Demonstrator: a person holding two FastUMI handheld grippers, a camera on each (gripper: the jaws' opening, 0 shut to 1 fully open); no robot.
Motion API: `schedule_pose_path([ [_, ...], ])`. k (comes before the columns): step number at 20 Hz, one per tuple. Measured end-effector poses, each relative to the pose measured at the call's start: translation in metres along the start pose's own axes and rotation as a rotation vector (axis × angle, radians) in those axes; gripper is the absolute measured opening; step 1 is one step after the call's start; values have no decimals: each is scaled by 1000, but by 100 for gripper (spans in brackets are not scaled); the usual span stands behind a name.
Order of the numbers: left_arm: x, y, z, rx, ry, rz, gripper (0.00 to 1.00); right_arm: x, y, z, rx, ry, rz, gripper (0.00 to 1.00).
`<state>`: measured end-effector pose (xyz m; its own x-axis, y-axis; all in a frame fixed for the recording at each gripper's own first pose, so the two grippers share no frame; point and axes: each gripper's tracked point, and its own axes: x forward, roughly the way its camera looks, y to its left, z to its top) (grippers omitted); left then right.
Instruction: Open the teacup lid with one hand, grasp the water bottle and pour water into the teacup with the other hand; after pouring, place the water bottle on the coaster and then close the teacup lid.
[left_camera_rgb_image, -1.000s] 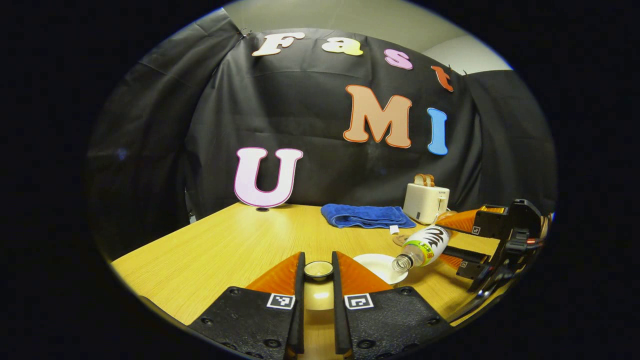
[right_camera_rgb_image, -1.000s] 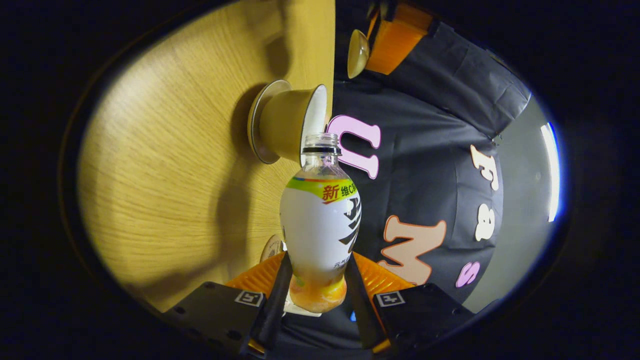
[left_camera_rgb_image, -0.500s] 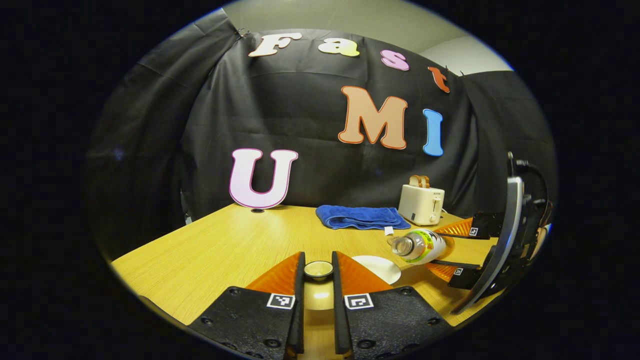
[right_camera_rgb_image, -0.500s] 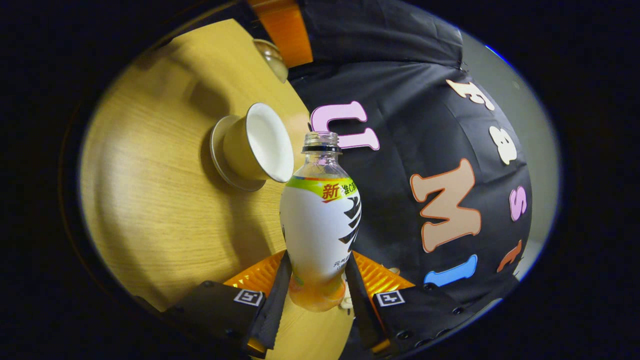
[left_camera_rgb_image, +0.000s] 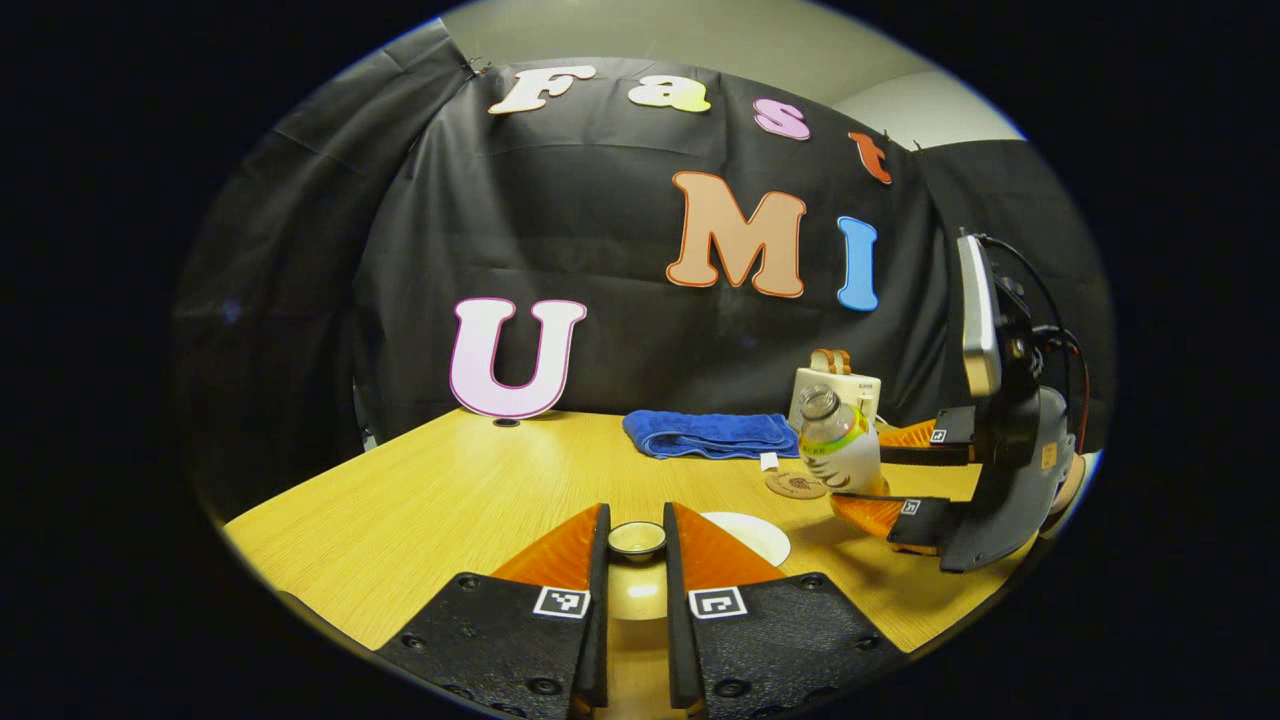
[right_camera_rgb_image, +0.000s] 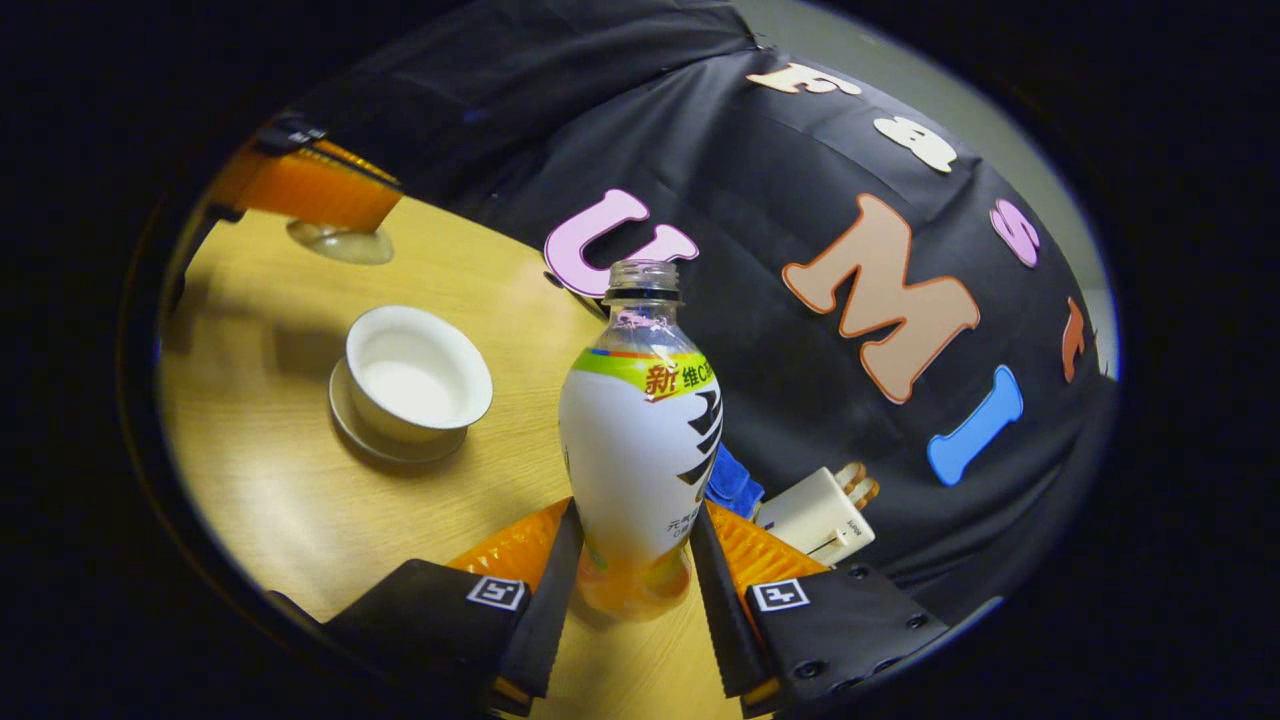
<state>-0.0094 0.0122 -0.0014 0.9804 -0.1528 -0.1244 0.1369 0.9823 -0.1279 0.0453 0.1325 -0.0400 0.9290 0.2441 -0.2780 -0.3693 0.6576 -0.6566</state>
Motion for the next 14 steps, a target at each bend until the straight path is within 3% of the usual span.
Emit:
schedule_pose_path([
  [14, 5, -4, -11, -22, 30, -25, 22, 48, -65, 17, 456, -64, -128, 66],
])
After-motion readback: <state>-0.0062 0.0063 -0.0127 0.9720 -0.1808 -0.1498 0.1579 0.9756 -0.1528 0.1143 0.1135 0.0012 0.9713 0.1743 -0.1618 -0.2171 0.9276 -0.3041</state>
